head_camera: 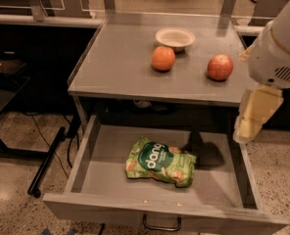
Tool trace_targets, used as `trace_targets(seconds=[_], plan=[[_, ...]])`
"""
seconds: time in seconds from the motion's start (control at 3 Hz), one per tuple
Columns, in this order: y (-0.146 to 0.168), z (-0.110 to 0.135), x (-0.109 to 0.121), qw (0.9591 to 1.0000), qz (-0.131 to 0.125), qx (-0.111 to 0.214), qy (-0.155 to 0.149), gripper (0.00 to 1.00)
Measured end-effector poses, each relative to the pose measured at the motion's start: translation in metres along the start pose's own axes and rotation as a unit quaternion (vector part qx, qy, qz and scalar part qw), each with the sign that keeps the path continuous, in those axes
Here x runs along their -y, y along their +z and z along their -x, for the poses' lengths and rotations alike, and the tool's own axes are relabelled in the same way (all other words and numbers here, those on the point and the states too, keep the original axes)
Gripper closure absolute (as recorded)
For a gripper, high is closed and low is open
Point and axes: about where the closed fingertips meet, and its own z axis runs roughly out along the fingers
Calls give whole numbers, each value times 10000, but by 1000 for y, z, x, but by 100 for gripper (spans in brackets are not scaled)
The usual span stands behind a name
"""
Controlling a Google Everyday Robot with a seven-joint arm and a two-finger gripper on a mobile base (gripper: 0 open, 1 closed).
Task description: Pick green rice chip bag from top drawer and place on counter
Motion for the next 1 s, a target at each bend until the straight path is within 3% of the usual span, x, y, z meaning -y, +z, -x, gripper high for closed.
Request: trace_targets(seconds=[0.67,1.0], plan=[[14,7,-11,9999,120,34,-29,0],[95,49,-57,9981,511,59,-332,0]])
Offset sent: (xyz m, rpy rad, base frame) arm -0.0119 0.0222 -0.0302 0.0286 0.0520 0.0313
